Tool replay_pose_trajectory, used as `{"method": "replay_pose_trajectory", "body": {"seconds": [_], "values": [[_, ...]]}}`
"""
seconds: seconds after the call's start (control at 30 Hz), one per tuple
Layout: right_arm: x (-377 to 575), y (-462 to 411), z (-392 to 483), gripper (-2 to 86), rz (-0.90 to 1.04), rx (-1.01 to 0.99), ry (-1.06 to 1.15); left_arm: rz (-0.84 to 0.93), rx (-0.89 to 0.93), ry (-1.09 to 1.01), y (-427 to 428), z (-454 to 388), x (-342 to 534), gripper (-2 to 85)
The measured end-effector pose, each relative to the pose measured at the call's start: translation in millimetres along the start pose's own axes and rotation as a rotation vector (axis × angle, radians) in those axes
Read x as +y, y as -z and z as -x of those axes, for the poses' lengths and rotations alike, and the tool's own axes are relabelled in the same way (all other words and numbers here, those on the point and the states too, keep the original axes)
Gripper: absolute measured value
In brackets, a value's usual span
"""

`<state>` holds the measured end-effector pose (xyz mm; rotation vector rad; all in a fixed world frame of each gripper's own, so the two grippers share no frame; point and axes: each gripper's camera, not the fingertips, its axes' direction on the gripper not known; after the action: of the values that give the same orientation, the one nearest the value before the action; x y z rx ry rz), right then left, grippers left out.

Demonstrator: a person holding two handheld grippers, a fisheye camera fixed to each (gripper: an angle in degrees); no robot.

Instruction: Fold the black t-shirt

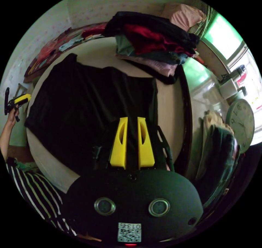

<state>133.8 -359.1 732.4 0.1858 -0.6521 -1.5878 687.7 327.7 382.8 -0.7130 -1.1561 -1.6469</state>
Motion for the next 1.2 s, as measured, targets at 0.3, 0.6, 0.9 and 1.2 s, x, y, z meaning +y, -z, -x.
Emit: {"method": "replay_pose_trajectory", "body": {"seconds": [0.3,0.6,0.9,1.2], "values": [[-100.0,-40.4,-53.6,8.1,0.028,-0.018,0.063,0.115,-0.056,-0.113,-42.5,-13.9,-118.5,7.6],[-124.5,-45.6,-53.0,2.6,-0.02,0.228,0.232,0.194,-0.159,-0.169,-80.7,-30.8,-164.3,4.5],[-120.9,-56.0,-74.4,7.1,-0.029,0.189,0.08,0.154,-0.169,-0.114,-69.5,-25.1,-165.7,2.5],[-22.9,8.2,-43.5,7.0,-0.05,-0.076,0.245,-0.002,-0.088,-0.015,-2.7,-2.4,-95.2,7.2]]}}
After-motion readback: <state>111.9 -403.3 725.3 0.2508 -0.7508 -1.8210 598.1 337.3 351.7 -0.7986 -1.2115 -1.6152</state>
